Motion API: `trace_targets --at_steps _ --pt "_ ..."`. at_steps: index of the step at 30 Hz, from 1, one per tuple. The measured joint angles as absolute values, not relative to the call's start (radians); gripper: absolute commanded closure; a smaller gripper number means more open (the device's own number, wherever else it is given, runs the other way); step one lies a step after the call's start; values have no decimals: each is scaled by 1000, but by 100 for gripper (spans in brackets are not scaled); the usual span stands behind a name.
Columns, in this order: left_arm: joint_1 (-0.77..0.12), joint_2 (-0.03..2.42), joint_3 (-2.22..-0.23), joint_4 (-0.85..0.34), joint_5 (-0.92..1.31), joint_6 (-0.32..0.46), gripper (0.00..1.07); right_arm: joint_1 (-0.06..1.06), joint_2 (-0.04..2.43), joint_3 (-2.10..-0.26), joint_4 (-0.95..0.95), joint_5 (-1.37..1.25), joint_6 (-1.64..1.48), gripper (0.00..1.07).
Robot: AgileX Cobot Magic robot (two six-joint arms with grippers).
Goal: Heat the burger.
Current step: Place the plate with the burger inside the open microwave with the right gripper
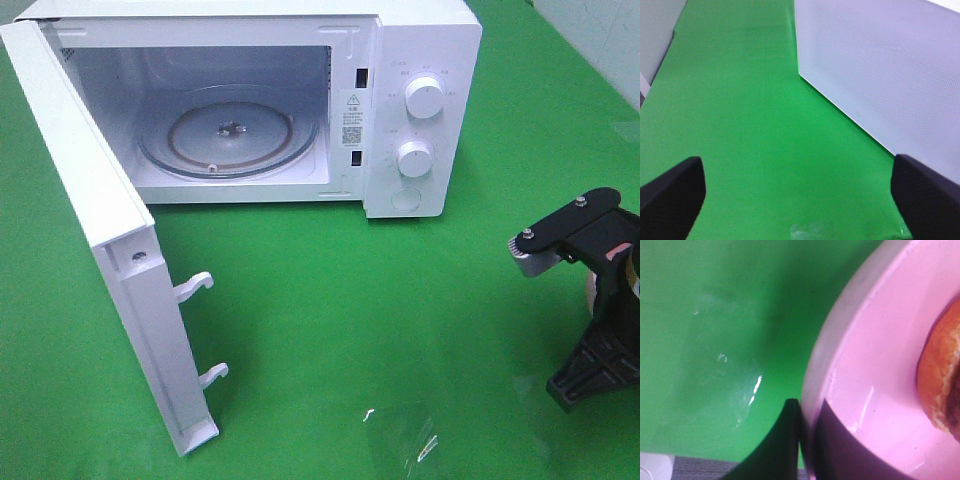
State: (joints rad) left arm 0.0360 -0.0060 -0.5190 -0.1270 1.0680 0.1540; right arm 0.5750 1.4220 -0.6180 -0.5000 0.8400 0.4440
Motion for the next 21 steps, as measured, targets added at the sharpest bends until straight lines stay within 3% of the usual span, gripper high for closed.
trace_targets --at_steps 21 --pt "36 -6 -519 -127 1068 154 14 835 1324 -499 -567 881 443 107"
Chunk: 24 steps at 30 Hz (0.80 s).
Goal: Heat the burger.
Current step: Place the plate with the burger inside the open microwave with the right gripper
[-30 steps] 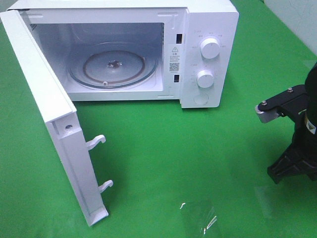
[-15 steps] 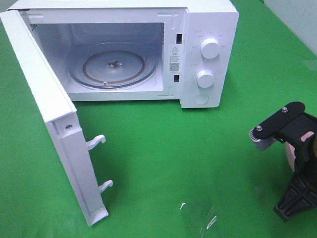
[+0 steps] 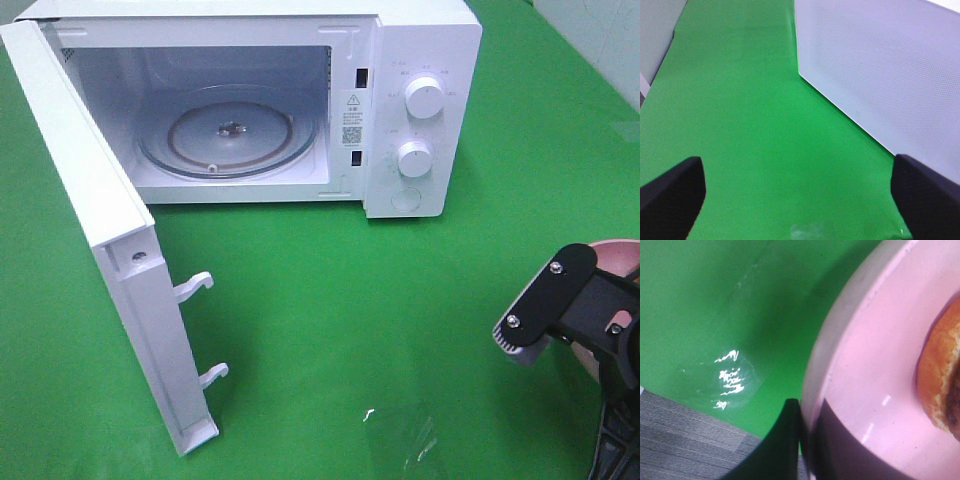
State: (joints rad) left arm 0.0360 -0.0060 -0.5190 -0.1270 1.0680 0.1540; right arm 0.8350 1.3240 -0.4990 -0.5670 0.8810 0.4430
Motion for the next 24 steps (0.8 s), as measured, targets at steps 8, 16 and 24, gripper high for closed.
trace_targets --at_steps 8,16,24 --pt "36 -6 -519 -127 1068 154 14 911 1324 -498 -625 888 461 107" --pt "36 -6 -519 -127 1068 154 14 932 1324 -498 -694 889 461 107" --pt "36 -6 -519 -127 1068 154 14 932 1324 -498 -779 889 461 107"
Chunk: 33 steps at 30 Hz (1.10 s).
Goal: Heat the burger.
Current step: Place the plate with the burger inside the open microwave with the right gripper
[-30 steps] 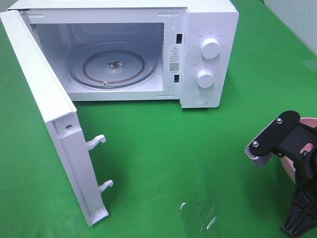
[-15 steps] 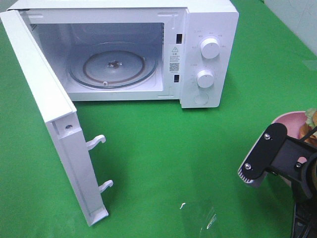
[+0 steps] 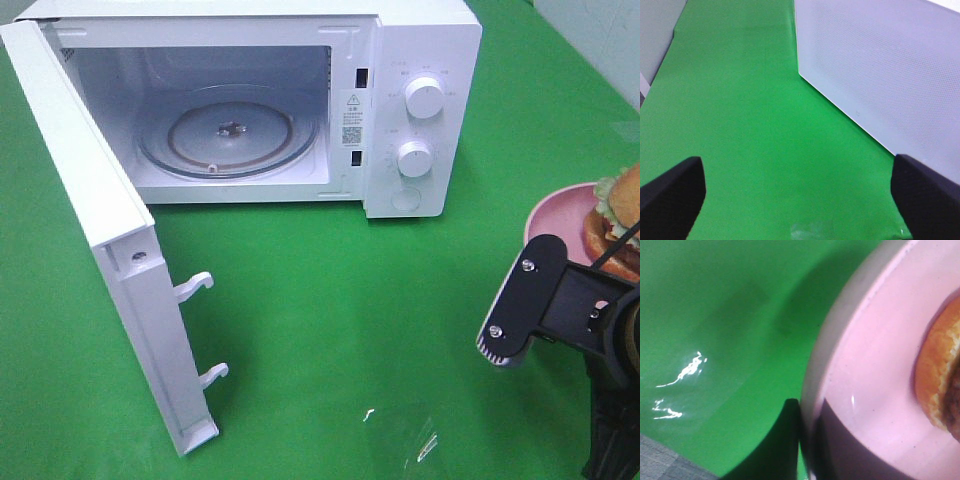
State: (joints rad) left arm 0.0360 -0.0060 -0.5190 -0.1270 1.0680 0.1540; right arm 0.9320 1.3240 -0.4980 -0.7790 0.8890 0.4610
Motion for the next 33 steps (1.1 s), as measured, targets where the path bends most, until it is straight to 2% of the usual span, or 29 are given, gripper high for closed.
trace_targets --at_steps 13,21,33 --pt "36 -6 -519 -127 1068 154 14 933 1324 -498 -804 821 445 107" --pt "36 -6 -519 -127 1068 154 14 1052 1324 -498 -818 801 425 107" --pt "36 -6 -519 -127 1068 154 14 1061 1324 -498 -822 721 245 105"
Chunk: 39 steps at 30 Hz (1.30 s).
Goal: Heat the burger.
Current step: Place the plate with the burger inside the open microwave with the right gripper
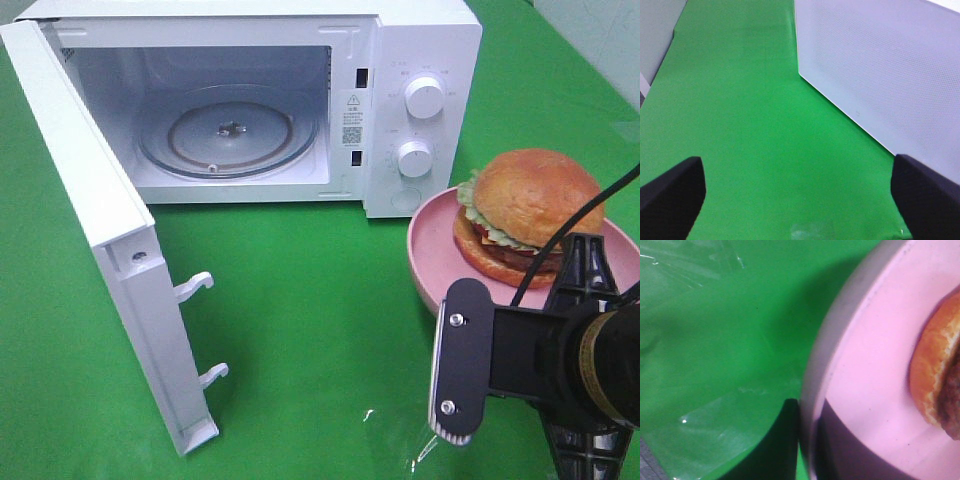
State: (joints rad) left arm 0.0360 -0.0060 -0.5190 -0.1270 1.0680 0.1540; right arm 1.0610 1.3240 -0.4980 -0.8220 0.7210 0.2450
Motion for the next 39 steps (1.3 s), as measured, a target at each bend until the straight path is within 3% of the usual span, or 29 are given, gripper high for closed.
trace_targets --at_steps 24,39 --pt "36 -6 -519 -127 1068 154 14 1056 1327 -493 -935 422 -79 107" --pt "36 -6 -519 -127 1068 154 14 832 1327 -493 -932 248 -454 107"
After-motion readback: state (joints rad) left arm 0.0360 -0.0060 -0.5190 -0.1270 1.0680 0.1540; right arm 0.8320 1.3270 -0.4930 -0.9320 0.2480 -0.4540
